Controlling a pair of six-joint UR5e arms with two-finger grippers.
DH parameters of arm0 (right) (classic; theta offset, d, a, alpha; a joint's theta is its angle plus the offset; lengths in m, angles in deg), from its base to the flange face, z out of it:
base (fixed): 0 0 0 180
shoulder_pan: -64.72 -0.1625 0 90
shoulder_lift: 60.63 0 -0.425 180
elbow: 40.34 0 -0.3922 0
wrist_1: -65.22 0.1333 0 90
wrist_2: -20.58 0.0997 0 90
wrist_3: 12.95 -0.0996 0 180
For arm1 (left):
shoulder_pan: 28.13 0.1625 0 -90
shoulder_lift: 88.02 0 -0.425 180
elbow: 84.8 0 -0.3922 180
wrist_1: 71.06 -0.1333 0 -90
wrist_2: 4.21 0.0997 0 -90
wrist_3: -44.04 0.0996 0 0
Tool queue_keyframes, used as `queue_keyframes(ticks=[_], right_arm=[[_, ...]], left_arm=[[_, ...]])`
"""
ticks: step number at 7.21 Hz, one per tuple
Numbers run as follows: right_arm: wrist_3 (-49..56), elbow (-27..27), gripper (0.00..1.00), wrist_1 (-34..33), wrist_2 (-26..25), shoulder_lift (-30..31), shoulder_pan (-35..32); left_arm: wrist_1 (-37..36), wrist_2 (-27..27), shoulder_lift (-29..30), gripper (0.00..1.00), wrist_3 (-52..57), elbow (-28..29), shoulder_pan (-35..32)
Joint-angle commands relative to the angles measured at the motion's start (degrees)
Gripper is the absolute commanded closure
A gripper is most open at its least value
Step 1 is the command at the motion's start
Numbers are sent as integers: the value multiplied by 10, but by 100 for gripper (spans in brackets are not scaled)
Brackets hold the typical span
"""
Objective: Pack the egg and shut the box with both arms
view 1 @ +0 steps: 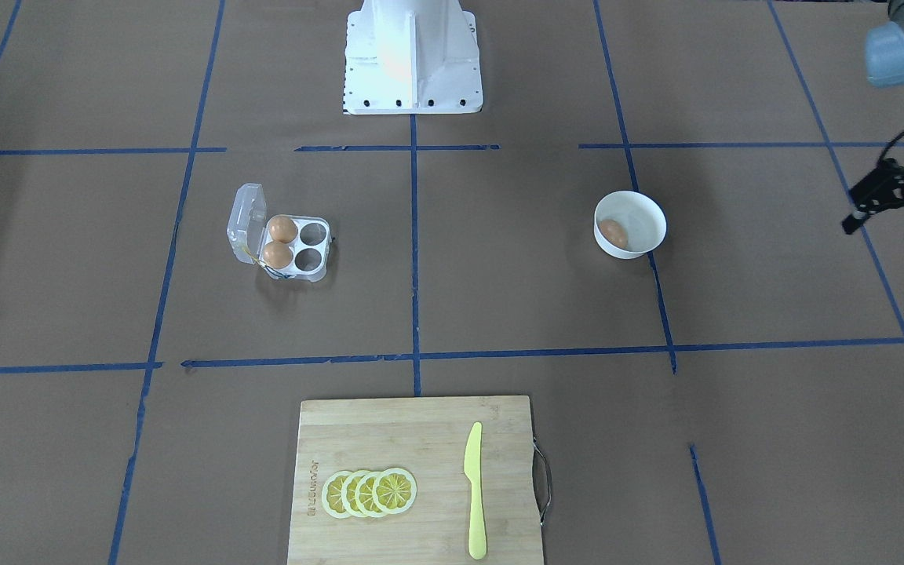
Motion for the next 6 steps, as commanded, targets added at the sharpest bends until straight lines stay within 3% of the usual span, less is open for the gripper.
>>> queue_keyframes(ticks=[1, 3, 6], right_arm=[[-5, 1, 0, 2, 0, 0, 0], [-6, 0, 0, -3, 7, -1, 0], [-7, -3, 0, -4, 34, 0, 0]], left_arm=[[1, 57, 21, 1, -194, -61, 124], [0, 134, 37, 6, -321, -63, 218], [-5, 203, 46, 11, -379, -39, 287]])
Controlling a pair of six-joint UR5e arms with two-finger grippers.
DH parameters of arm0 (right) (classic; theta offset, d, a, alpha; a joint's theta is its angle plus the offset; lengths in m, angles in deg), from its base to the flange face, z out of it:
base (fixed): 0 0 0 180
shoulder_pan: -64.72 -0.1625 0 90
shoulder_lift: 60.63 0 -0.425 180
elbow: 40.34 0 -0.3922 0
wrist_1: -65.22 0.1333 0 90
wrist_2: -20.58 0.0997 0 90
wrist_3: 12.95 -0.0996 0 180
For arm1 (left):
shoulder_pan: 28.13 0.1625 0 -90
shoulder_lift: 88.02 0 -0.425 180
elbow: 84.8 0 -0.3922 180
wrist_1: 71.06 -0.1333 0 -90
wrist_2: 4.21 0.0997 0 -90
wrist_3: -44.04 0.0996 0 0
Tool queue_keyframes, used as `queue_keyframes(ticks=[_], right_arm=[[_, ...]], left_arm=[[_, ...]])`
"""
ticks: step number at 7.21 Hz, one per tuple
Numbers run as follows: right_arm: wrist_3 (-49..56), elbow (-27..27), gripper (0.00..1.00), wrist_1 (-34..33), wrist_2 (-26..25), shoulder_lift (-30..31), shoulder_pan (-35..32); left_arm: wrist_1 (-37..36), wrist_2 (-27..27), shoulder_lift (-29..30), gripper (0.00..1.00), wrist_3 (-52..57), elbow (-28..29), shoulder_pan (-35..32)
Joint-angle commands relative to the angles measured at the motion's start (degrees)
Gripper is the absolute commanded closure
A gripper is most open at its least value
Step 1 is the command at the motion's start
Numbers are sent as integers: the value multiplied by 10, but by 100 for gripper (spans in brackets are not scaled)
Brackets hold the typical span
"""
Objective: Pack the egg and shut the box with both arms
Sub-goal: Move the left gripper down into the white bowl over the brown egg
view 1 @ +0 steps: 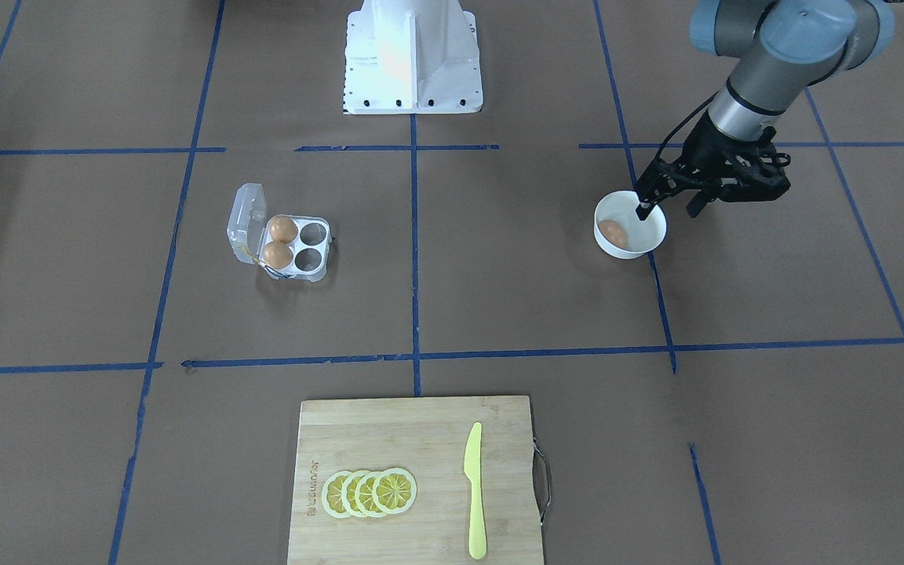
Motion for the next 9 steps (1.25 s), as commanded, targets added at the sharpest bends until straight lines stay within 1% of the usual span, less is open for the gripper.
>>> queue_keyframes(ticks=[1, 4, 5, 7, 9], right_arm=[[0, -1, 0, 0, 6, -1, 0], [0, 0, 0, 0, 9, -1, 0], [0, 0, 0, 0, 9, -1, 0], [0, 0, 0, -1, 9, 0, 0], [0, -2, 0, -1, 9, 0, 0]], left_arm=[[-2, 24, 18, 11, -21, 33, 26], [-2, 36, 18, 16, -43, 44, 67], [-2, 36, 20, 18, -44, 48, 68], [-2, 36, 28, 19, -44, 64, 70], [-2, 36, 35, 20, -44, 69, 74]])
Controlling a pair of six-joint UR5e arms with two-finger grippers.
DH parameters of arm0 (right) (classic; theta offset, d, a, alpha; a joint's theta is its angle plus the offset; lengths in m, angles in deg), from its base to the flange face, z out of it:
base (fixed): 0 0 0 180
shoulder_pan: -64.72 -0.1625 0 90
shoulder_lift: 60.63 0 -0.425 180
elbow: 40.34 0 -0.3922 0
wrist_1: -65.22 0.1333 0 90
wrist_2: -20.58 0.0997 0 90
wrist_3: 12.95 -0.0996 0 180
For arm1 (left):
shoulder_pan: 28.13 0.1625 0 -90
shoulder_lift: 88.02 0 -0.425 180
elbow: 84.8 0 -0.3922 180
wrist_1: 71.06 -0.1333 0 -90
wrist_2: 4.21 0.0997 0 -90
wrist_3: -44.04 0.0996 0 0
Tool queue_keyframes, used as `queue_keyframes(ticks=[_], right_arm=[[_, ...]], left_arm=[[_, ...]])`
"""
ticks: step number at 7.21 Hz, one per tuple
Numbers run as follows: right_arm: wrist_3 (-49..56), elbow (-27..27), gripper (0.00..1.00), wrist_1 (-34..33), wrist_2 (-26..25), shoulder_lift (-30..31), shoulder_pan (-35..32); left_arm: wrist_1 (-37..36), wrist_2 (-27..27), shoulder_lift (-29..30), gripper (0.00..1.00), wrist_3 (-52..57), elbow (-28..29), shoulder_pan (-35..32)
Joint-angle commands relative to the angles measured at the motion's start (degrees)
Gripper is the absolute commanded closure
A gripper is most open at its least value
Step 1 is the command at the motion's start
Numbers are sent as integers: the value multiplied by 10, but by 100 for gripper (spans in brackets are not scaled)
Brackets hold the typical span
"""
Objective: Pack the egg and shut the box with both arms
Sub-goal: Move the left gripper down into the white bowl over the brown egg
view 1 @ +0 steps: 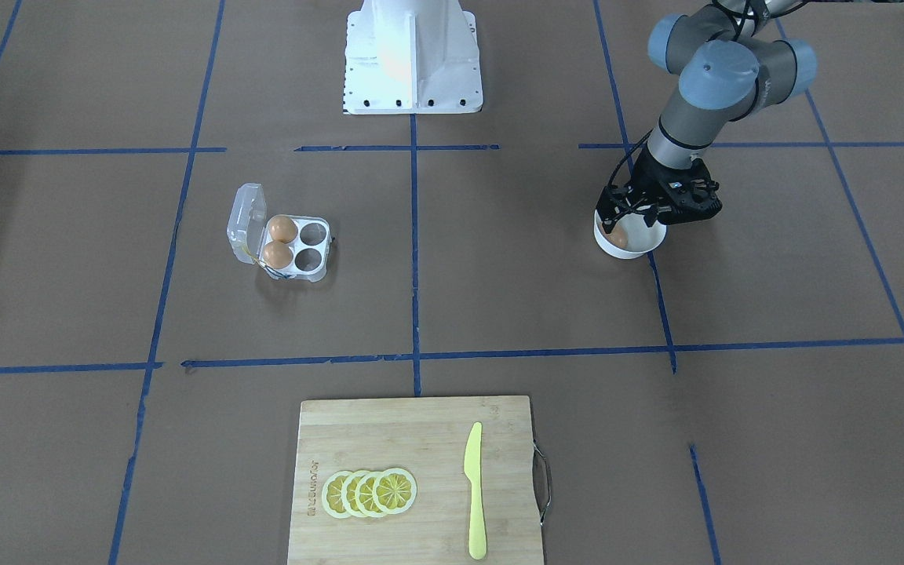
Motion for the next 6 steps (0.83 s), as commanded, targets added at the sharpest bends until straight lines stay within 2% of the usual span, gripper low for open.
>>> queue_keyframes(ticks=[1, 4, 6], right_arm=[[0, -1, 0, 0, 0, 0, 0], [0, -3, 0, 0, -1, -3, 0], [0, -3, 0, -1, -1, -3, 0]], left_arm=[[0, 0, 12, 22, 0, 13, 4], [0, 13, 14, 25, 0, 24, 4], [-3, 17, 13, 36, 0, 23, 4]])
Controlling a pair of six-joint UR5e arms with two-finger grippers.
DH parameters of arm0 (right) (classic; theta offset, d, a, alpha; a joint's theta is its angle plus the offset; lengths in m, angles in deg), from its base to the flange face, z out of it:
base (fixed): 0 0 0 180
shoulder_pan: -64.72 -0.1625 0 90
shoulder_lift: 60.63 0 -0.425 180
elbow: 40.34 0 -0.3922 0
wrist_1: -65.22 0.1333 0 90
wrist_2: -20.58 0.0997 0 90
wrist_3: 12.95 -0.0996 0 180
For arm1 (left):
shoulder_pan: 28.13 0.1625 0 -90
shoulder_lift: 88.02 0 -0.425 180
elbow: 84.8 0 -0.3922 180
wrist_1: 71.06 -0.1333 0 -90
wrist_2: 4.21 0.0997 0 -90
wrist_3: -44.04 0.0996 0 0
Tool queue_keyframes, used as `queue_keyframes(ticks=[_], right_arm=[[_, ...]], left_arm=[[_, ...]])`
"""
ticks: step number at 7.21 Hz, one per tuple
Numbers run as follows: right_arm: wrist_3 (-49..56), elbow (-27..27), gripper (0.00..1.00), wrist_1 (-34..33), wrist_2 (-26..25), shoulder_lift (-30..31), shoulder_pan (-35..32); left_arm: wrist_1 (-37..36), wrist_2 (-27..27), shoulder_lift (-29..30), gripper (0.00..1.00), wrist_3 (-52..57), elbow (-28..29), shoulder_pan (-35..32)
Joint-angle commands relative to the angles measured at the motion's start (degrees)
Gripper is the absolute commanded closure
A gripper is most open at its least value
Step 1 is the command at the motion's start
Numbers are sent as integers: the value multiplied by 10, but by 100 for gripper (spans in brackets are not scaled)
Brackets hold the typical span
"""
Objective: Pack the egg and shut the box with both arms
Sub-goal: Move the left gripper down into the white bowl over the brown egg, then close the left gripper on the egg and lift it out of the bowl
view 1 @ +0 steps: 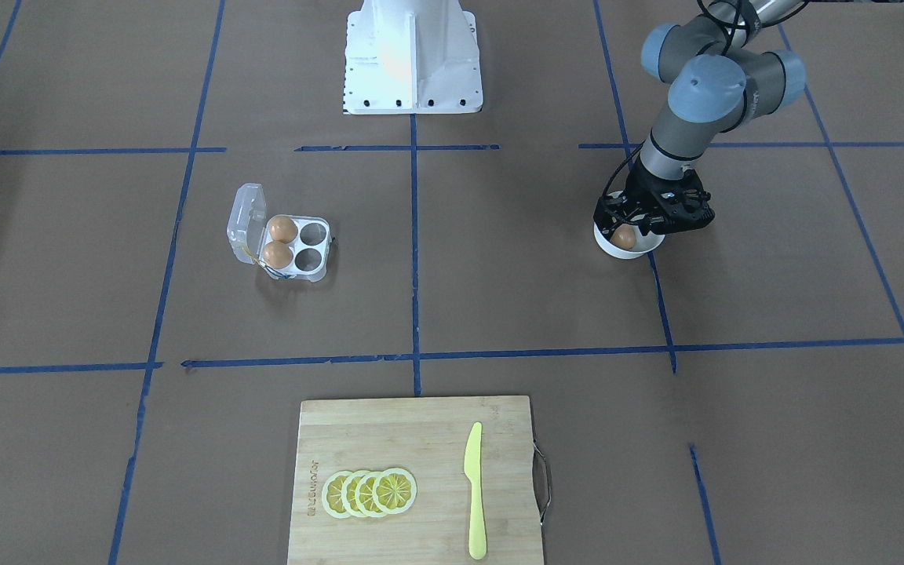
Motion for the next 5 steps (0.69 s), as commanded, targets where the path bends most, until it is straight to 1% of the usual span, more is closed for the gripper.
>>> queue_keyframes(ticks=[1, 3, 4, 5], right_arm=[[0, 0, 0, 0, 0, 0, 0], [0, 0, 0, 0, 0, 1, 0], [0, 0, 0, 0, 1, 2, 0], [0, 0, 0, 0, 1, 2, 0]], left_arm=[[-3, 3, -1, 45, 0, -1, 0], [-3, 5, -1, 65, 0, -2, -2], [-3, 5, -2, 80, 0, -9, -5], [-4, 7, -7, 92, 0, -26, -9]])
